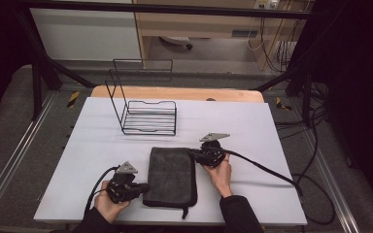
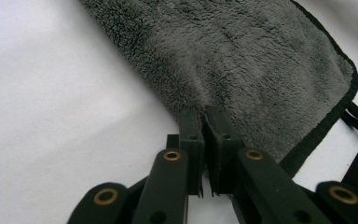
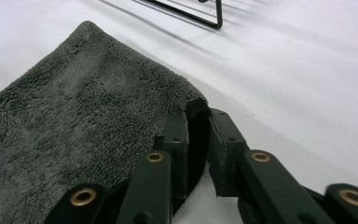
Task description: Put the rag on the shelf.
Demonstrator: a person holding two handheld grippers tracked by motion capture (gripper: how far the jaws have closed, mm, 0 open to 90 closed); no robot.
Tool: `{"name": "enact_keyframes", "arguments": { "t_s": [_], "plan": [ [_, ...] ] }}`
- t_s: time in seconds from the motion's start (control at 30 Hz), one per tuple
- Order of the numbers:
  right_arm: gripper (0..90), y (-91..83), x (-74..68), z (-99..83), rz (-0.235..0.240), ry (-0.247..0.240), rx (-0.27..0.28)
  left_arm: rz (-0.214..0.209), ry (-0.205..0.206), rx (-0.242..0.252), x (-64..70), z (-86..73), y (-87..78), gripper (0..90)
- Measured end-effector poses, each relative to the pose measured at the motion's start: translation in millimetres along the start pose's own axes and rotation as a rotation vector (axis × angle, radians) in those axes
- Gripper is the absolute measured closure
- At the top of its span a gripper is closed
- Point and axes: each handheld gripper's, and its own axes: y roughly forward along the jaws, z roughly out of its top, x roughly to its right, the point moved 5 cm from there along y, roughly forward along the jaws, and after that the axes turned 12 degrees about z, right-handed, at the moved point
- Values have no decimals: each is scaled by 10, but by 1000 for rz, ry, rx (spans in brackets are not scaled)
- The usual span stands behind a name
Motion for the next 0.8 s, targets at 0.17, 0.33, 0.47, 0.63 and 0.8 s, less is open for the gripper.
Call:
{"name": "enact_keyframes", "arguments": {
  "t_s": [0.17,0.33,0.47,0.63,0.8],
  "plan": [
    [532,-114,-20,35,-22,-31,25,-1,21,27,-36,14,-22,705],
    [365,-268,-71,29,4,-29,52,9,13,63,-161,87,-61,557],
    [217,-421,-93,-73,21,-33,60,46,30,90,-265,174,-56,395],
    [103,-499,-87,-174,45,-22,62,41,19,90,-366,302,-13,293],
    [35,-564,-115,-255,51,-23,72,63,21,121,-414,519,38,214]
  ]
}}
